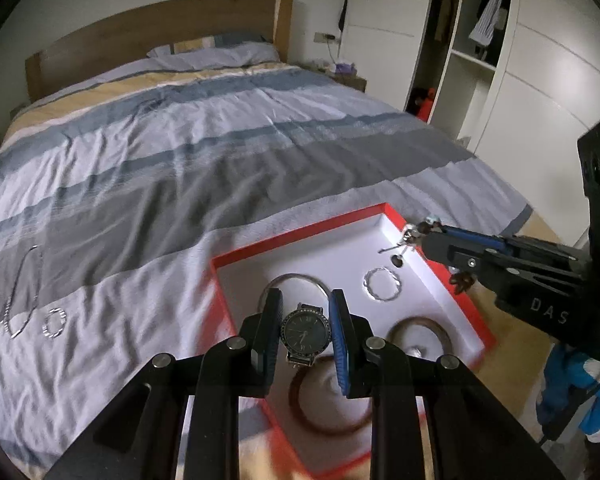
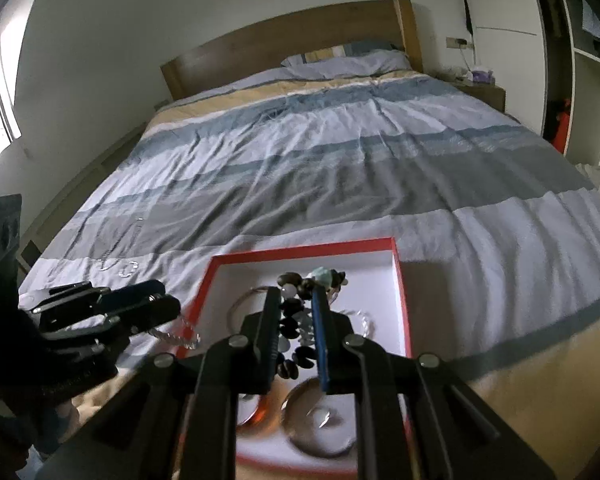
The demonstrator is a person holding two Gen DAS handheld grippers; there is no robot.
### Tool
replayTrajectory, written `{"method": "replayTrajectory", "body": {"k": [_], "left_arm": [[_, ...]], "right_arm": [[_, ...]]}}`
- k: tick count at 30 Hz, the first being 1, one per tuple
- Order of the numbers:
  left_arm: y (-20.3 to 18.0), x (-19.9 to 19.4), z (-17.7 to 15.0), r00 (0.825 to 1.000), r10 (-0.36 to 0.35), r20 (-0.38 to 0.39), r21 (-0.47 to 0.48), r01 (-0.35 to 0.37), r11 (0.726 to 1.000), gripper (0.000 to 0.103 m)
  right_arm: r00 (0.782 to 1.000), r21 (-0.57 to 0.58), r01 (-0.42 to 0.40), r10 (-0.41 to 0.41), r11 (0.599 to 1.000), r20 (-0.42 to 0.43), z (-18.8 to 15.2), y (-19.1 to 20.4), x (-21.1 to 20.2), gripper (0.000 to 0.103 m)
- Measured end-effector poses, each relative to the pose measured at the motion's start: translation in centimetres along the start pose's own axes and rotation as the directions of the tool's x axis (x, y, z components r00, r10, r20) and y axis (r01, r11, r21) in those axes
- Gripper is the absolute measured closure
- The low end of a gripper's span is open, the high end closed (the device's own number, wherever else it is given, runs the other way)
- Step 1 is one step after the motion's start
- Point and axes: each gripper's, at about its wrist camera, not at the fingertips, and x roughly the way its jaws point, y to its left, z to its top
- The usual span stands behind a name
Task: Organize jewelry
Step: 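Carry the watch and beaded bracelet into the red box and release them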
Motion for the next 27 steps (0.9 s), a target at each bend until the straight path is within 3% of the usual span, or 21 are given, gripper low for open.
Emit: {"method": "replayTrajectory", "body": {"k": [14, 27], "left_arm": [[1.1, 8.4, -0.5, 0.993, 0.038, -0.115, -0.027, -0.041, 0.999, 0.080], [1.3, 9.5, -1.2, 0.992, 0.036, -0.121, -0.027, -0.040, 0.999, 0.080]], "right_arm": [[0.991, 0.001, 0.048, -0.048, 0.999, -0.128, -0.2, -3.4, 6.6, 0.089], [0.986, -0.010, 0.061, -0.062, 0.998, -0.157, -0.8, -3.8, 7.6, 0.089]]}}
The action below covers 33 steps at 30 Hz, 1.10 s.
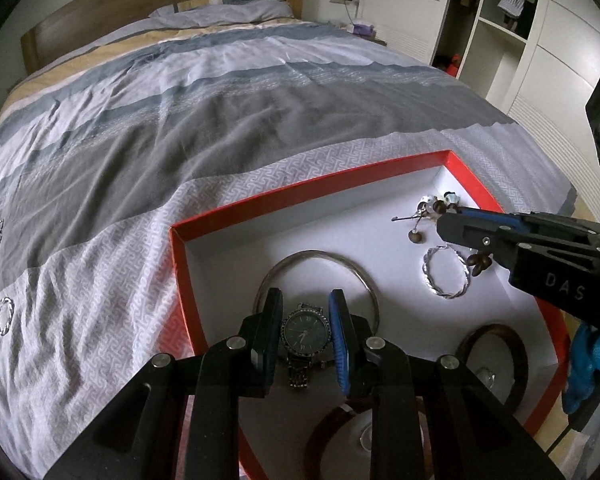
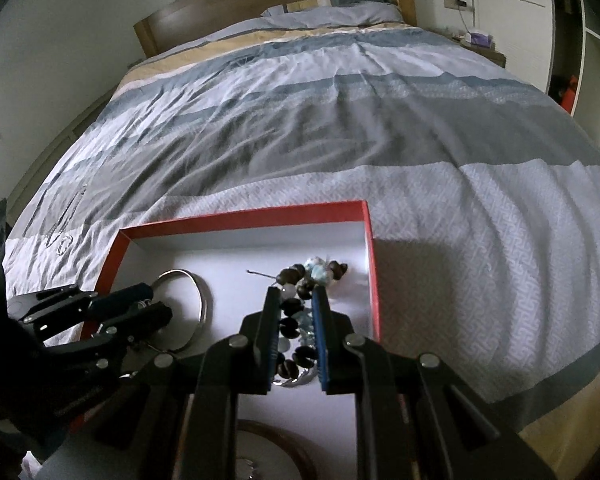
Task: Organize jewelry
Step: 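Carry the watch and beaded bracelet into the red box and release them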
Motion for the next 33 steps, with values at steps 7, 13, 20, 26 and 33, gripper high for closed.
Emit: {"method": "replayTrajectory", "body": {"k": [7, 13, 20, 26, 33], "left_arm": [[-0.01, -0.02, -0.04, 1.000, 0.000, 0.000, 0.000, 0.000, 1.000, 0.080], [0.05, -0.04, -0.01, 1.000, 0.000, -0.001, -0.005, 0.000, 1.000, 0.080], [0.11, -0.14, 0.01, 1.000, 0.001, -0.001, -0.008, -0.001, 1.000, 0.079], [0.13, -0.28, -0.04, 1.000, 0.007, 0.000, -0.009, -0.007, 1.000, 0.079], [0.18, -0.65, -0.01, 1.000, 0.006, 0.000, -0.021, -0.006, 1.000, 0.076]], "right_arm": [[1.000, -0.015, 0.010, -0.010, 1.000, -0.011, 0.16, 0.21, 0.31, 0.088], [1.000, -0.014, 0.014, -0.015, 1.000, -0.012, 0.21, 0.24, 0.30, 0.088], [1.000, -0.021, 0.021, -0.021, 1.000, -0.017, 0.29, 0.36, 0.42, 0.088], [1.000, -0.023, 0.023, -0.023, 0.999, -0.018, 0.31, 0.31, 0.44, 0.087], [0.999, -0.041, 0.042, -0.042, 0.998, -0.011, 0.37, 0.40, -0.08, 0.079]]}}
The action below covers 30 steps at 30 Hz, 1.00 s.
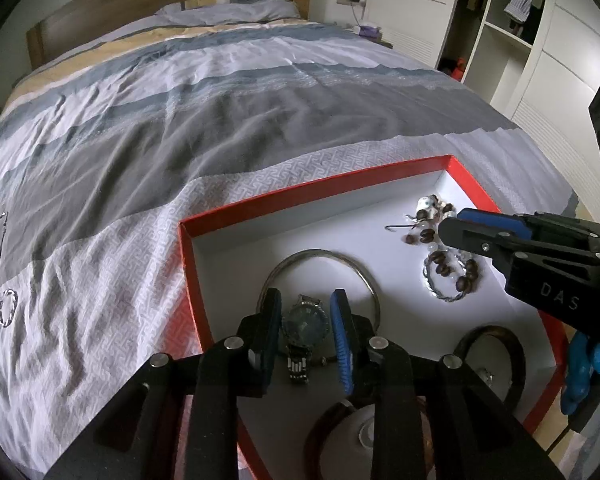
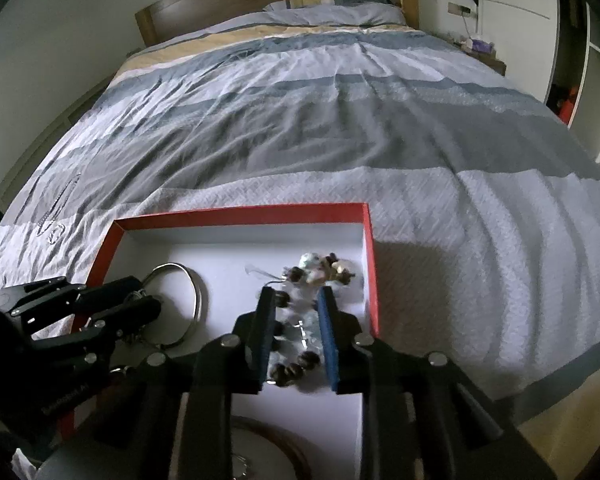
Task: Organize jewelry
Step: 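Carry the watch and beaded bracelet into the red box and release them, then withdraw both open tools from the box toward the necklace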
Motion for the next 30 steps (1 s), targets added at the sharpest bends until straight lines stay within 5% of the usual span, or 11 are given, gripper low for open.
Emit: {"method": "replayTrajectory", "body": {"k": [30], "left_arm": [[-2.3, -13.5, -2.3, 0.992, -0.029, 0.125, 0.016, 0.027, 1.000, 0.044]], "right_arm": [[0.994, 0.019, 0.036, -0.038, 0.999, 0.103, -2.8, 3.2, -13.9, 0.077]]}}
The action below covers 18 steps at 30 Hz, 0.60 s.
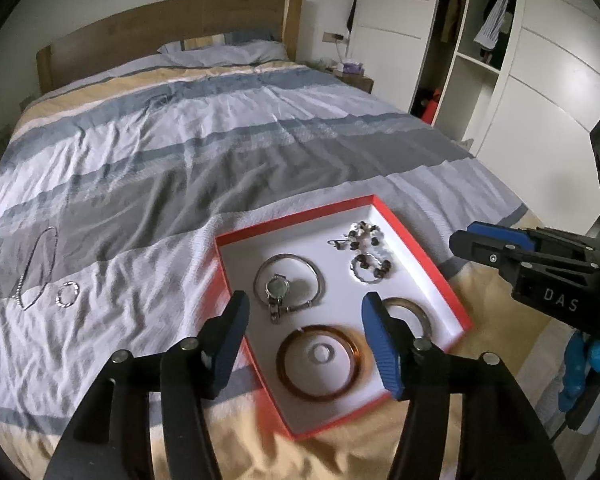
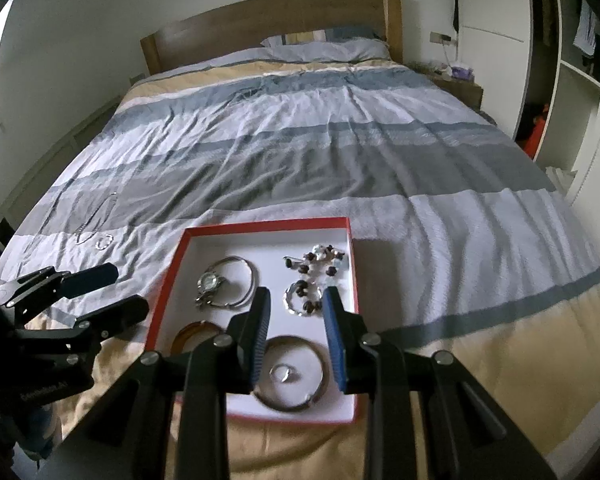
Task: Organize jewelry
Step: 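Withdraw both open tools from the box toward the necklace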
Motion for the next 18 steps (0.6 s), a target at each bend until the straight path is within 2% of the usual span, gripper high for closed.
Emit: {"method": "replayTrajectory", "body": {"k": [2, 6, 13, 18], "left_arm": [[-0.1, -1.3, -0.2, 1.000, 0.001, 0.011, -0.001, -0.001, 1.000, 0.042], [-0.2, -4.2, -1.0, 0.999, 0.007, 0.036, -0.004, -0.007, 1.000, 0.035], [0.0, -9.0, -3.1, 0.998, 0.013, 0.068, -0.009, -0.012, 1.000, 0.035], [1.0, -12.3, -4.8, 0.996, 0.043, 0.082, -0.016, -0.042, 0.999, 0.035]], "right_arm": [[1.000, 0.005, 0.002, -0.002, 1.000, 0.008, -0.4, 0.3, -1.1, 0.076], [1.000, 0.013, 0.007, -0.008, 1.000, 0.027, -1.2, 1.0, -3.5, 0.068], [0.998, 0.012, 0.007, -0.008, 1.000, 0.063, -2.6, 2.5, -7.7, 0.068], [0.996, -0.007, -0.004, 0.004, 1.000, 0.090, -3.1, 4.4, -10.4, 0.068]]}}
